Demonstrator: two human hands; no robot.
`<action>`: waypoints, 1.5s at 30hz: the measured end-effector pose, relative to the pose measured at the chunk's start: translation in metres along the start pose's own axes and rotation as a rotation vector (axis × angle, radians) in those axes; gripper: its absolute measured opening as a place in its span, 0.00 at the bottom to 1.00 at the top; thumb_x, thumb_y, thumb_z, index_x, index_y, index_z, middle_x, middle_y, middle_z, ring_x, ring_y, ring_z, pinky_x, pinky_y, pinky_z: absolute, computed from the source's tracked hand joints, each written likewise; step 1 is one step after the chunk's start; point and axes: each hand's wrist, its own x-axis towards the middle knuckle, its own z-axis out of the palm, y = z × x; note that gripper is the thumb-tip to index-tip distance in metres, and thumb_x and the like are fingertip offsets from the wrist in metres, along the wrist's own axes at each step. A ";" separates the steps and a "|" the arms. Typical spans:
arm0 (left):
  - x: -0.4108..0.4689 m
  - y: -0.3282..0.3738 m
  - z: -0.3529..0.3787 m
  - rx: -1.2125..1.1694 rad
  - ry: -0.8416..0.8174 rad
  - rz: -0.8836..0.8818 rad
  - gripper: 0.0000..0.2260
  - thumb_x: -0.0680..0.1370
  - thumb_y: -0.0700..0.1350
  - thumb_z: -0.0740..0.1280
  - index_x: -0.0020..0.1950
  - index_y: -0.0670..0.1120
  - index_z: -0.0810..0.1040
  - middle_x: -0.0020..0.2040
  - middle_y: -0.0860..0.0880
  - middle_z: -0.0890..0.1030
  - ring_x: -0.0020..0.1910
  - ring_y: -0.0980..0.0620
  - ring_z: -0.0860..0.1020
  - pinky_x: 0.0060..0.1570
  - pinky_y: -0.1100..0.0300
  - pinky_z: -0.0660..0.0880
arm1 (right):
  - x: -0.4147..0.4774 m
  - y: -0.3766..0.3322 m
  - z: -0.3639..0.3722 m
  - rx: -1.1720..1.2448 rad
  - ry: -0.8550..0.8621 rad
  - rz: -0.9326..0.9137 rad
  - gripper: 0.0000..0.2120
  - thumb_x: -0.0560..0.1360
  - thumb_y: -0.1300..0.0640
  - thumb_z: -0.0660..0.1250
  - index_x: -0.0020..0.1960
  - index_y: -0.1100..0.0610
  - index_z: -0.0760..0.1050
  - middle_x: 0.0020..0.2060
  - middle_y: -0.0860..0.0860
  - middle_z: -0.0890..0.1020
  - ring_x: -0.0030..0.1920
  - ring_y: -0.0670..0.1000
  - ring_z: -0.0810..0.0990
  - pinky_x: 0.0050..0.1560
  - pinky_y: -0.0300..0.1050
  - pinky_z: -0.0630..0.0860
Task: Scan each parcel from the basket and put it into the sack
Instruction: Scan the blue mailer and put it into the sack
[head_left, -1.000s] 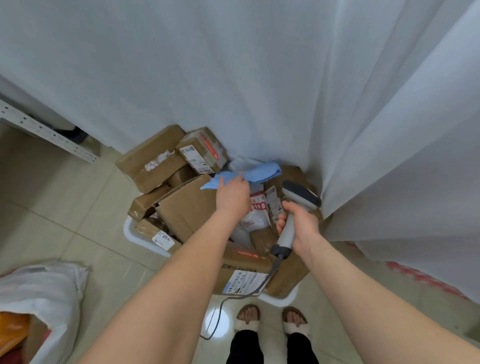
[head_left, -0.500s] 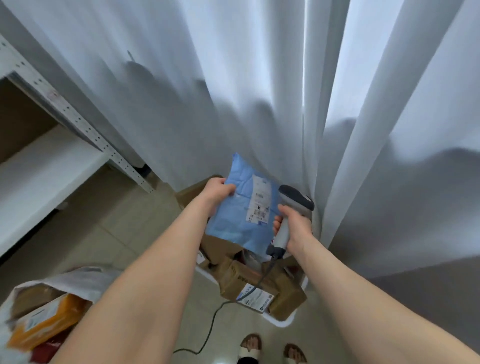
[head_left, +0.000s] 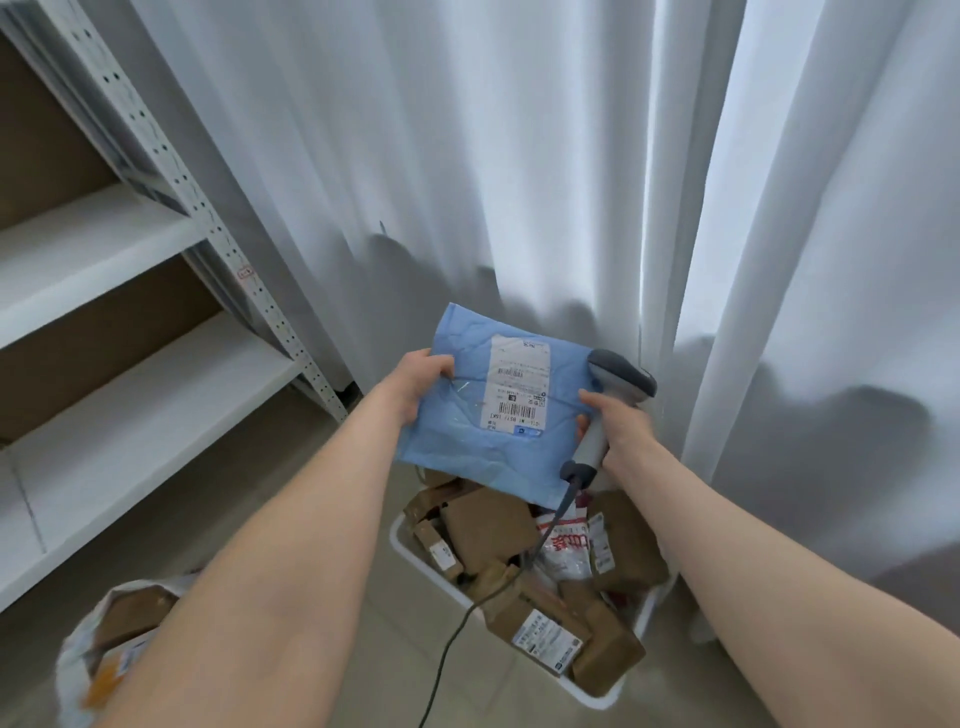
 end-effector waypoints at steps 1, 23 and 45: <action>-0.005 0.003 -0.007 -0.032 -0.071 -0.030 0.06 0.72 0.35 0.64 0.45 0.41 0.78 0.42 0.41 0.81 0.37 0.43 0.80 0.40 0.52 0.79 | -0.003 -0.001 0.007 -0.009 0.025 -0.024 0.08 0.71 0.63 0.73 0.47 0.58 0.75 0.34 0.54 0.78 0.30 0.49 0.75 0.31 0.44 0.74; -0.005 -0.006 -0.013 -0.169 0.285 0.098 0.09 0.72 0.35 0.73 0.50 0.43 0.79 0.53 0.41 0.82 0.50 0.41 0.81 0.53 0.44 0.78 | -0.081 -0.012 0.033 -0.513 -0.318 -0.167 0.03 0.75 0.62 0.68 0.47 0.60 0.75 0.30 0.56 0.78 0.26 0.50 0.71 0.29 0.42 0.70; -0.011 -0.003 -0.009 -0.120 0.305 0.070 0.11 0.75 0.36 0.70 0.57 0.40 0.78 0.56 0.42 0.81 0.53 0.41 0.80 0.54 0.47 0.78 | -0.091 -0.026 0.033 -0.608 -0.356 -0.167 0.03 0.74 0.63 0.65 0.47 0.60 0.73 0.28 0.54 0.74 0.26 0.49 0.71 0.30 0.41 0.71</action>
